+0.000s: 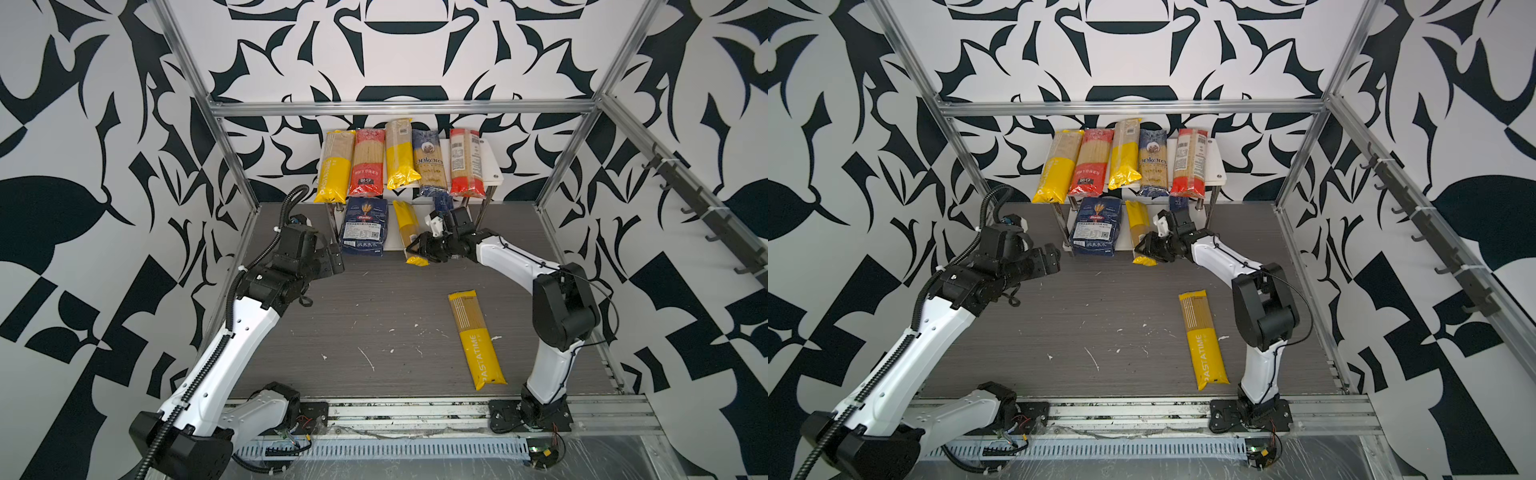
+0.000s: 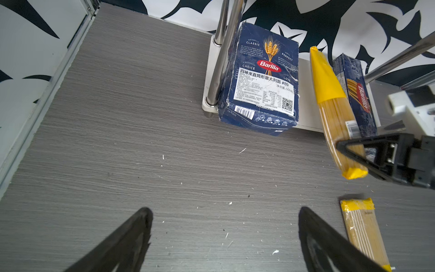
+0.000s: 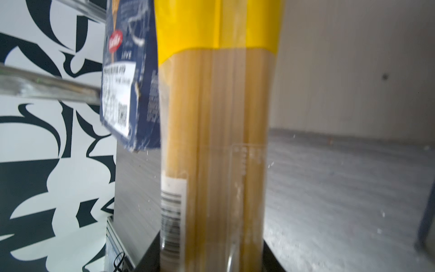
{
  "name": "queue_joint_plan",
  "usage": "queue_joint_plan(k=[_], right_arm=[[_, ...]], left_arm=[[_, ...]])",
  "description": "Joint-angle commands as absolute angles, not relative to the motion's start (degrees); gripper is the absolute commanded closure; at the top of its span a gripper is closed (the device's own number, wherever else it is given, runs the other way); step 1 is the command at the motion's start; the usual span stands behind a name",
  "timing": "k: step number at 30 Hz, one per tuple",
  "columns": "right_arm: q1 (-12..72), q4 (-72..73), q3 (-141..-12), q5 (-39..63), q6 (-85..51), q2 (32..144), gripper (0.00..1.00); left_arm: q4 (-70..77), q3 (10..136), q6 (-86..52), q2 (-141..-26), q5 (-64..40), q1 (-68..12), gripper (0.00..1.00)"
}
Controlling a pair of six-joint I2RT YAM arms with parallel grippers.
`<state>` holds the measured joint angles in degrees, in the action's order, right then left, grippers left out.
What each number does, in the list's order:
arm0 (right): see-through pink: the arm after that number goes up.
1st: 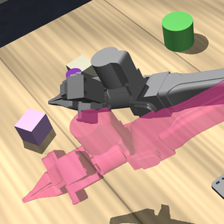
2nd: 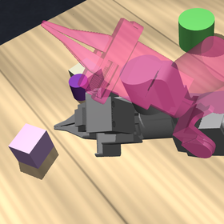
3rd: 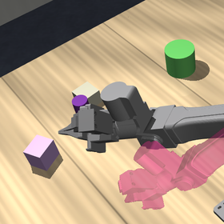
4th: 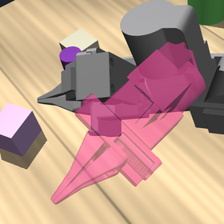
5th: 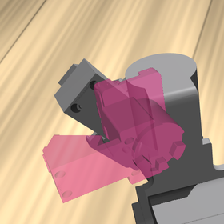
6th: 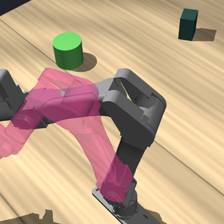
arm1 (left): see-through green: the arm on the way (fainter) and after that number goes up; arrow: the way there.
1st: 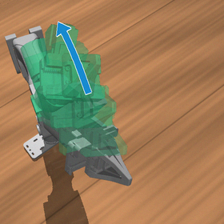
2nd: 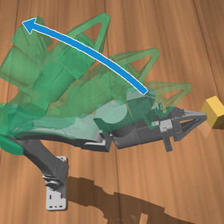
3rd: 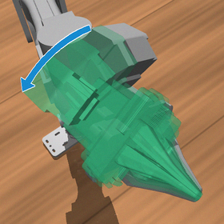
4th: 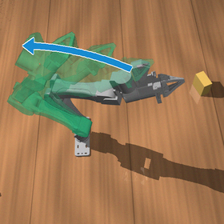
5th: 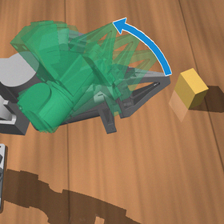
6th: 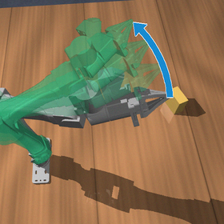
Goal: Arrange pasta packages on shelves
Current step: Place the pasta bag on the shelf.
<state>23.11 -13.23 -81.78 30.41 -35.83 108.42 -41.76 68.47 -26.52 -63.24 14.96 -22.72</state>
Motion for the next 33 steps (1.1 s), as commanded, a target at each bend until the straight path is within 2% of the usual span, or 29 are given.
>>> queue_joint_plan(k=[1, 15, 33], right_arm=[[22.29, -1.43, -88.64, 34.17, -34.80, 107.71, 1.00], [21.46, -0.01, -98.93, 36.47, -38.35, 118.93, 1.00], [24.58, -2.09, -101.94, 35.01, -40.00, 122.08, 1.00]], left_arm=[[-42.44, 70.25, -25.50, -63.70, 14.88, -21.84, 0.01], [-43.33, 73.23, -23.73, -66.54, 12.69, -18.42, 0.01], [-44.00, 69.90, -23.38, -63.32, 10.36, -14.94, 0.01]])
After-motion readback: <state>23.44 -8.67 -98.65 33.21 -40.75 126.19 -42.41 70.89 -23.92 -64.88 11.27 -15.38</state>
